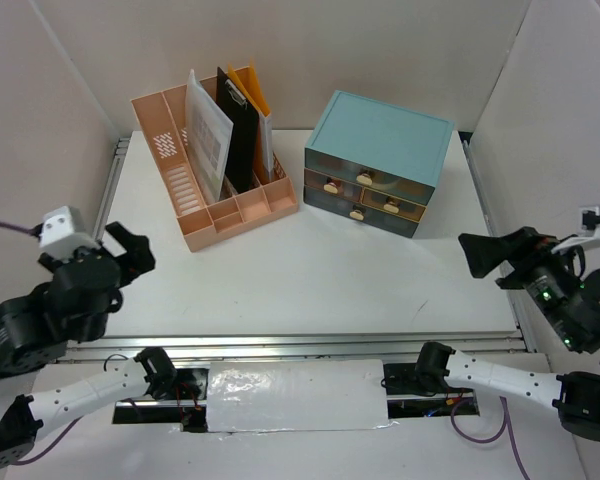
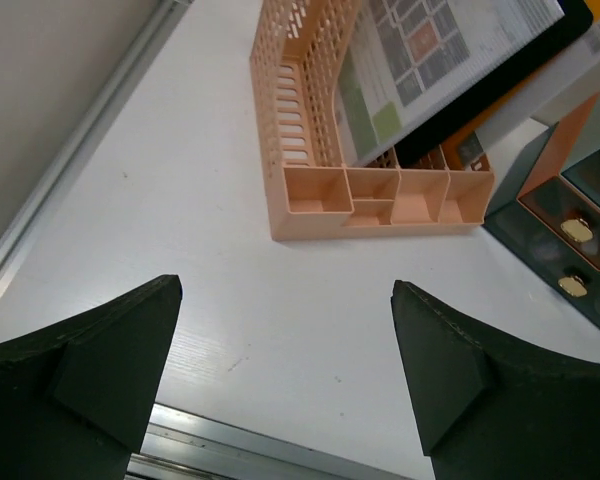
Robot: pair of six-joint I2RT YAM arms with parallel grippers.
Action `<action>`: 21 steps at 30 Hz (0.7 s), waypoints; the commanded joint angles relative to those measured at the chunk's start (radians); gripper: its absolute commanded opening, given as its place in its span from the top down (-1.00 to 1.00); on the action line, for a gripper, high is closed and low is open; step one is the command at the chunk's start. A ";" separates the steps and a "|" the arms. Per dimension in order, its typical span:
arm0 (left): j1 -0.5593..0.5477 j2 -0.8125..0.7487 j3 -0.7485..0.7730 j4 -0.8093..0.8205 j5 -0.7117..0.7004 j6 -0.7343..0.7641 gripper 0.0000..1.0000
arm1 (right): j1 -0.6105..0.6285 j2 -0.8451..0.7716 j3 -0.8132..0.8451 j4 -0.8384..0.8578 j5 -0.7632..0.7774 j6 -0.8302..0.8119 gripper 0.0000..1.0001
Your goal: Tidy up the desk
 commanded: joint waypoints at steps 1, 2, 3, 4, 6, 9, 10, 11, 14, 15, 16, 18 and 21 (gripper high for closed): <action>0.002 -0.068 0.043 -0.213 -0.070 -0.007 -0.99 | 0.001 -0.049 0.034 -0.089 -0.008 -0.026 -0.99; 0.002 -0.090 0.043 -0.213 -0.059 0.002 -0.99 | -0.001 -0.069 0.039 -0.100 -0.010 -0.024 -0.99; 0.002 -0.125 0.034 -0.213 -0.047 0.014 -0.99 | -0.001 -0.077 0.039 -0.102 -0.011 -0.026 -1.00; 0.002 -0.142 0.026 -0.213 -0.039 0.018 -0.99 | -0.001 -0.088 0.039 -0.102 -0.024 -0.032 -0.99; 0.002 -0.183 -0.006 -0.203 -0.023 0.050 -0.99 | -0.001 -0.117 0.031 -0.094 -0.028 -0.038 -0.99; 0.002 -0.254 -0.056 -0.112 0.021 0.131 -0.99 | -0.001 -0.147 0.013 -0.066 -0.041 -0.065 -0.99; 0.002 -0.269 -0.067 -0.094 0.024 0.133 -0.99 | -0.001 -0.152 0.008 -0.059 -0.041 -0.070 -1.00; 0.002 -0.280 -0.076 -0.074 0.024 0.133 -0.99 | 0.001 -0.157 0.004 -0.045 -0.042 -0.075 -0.99; 0.002 -0.286 -0.095 -0.084 0.010 0.121 -0.99 | -0.001 -0.146 -0.004 -0.039 -0.027 -0.085 -0.99; 0.002 -0.276 -0.090 -0.085 0.010 0.120 -0.99 | -0.001 -0.140 -0.006 -0.040 -0.022 -0.087 -0.99; 0.002 -0.268 -0.089 -0.083 0.012 0.124 -0.99 | 0.001 -0.131 -0.007 -0.040 -0.018 -0.085 -0.99; 0.002 -0.253 -0.084 -0.083 0.007 0.125 -0.99 | -0.001 -0.124 -0.015 -0.037 -0.013 -0.088 -0.99; 0.002 -0.245 -0.092 -0.075 0.010 0.131 -0.99 | 0.001 -0.129 -0.048 -0.016 -0.018 -0.087 -0.99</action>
